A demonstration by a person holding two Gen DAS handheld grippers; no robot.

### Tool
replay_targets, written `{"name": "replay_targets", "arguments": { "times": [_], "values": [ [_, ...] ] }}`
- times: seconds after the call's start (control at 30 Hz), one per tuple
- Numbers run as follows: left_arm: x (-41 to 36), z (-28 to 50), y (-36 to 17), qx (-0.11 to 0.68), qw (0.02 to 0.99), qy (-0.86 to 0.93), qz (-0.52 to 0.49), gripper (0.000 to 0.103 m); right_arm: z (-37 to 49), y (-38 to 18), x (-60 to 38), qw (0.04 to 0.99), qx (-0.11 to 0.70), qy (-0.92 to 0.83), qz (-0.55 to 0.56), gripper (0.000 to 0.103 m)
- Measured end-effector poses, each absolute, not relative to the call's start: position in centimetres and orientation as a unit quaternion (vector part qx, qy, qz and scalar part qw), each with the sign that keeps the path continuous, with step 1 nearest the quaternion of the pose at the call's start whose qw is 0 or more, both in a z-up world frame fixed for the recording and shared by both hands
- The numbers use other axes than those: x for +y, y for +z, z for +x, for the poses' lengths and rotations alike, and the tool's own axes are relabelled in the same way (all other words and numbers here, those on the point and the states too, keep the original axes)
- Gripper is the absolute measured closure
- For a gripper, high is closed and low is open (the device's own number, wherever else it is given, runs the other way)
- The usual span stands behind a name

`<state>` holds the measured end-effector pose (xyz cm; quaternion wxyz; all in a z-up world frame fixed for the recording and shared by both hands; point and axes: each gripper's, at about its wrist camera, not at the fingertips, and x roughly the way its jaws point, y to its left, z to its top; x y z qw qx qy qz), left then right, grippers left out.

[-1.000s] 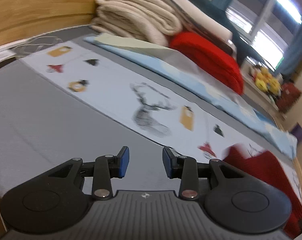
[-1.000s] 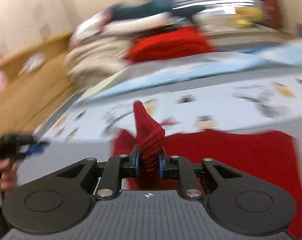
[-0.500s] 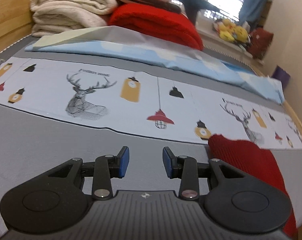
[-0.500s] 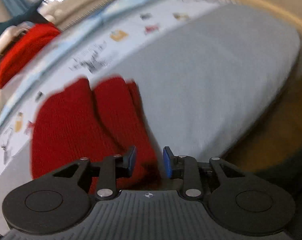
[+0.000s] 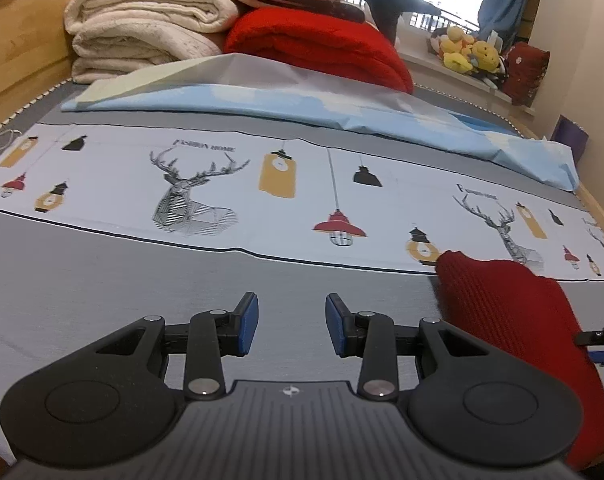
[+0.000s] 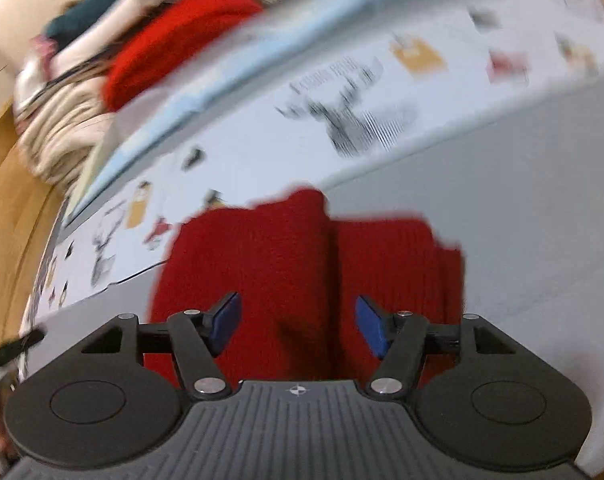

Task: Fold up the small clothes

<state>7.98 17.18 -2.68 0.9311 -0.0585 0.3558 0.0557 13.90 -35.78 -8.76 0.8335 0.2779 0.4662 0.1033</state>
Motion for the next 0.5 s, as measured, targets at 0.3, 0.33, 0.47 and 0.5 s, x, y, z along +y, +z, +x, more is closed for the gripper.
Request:
{"name": "replay_targets", "arguments": {
  "times": [0.3, 0.33, 0.47, 0.5],
  "values": [
    [14.7, 6.3, -4.6, 0.370, 0.928, 0.035, 0.020, 0.061, 15.3, -9.1, -33.3, 0.840, 0.462, 0.107, 0.264, 0.086],
    [13.6, 6.1, -4.9, 0.377, 0.926, 0.023, 0.027, 0.061, 14.9, -8.3, -34.0, 0.845, 0.443, 0.112, 0.278, 0.088],
    [8.0, 5.4, -4.5, 0.370, 0.928, -0.046, 0.014, 0.057, 11.4, -4.4, -37.0, 0.879, 0.352, 0.122, 0.297, 0.089],
    [6.0, 5.4, -4.2, 0.364, 0.929, -0.070, 0.009, 0.051, 10.0, -3.4, -37.6, 0.892, 0.332, 0.121, 0.282, 0.089]
  ]
}}
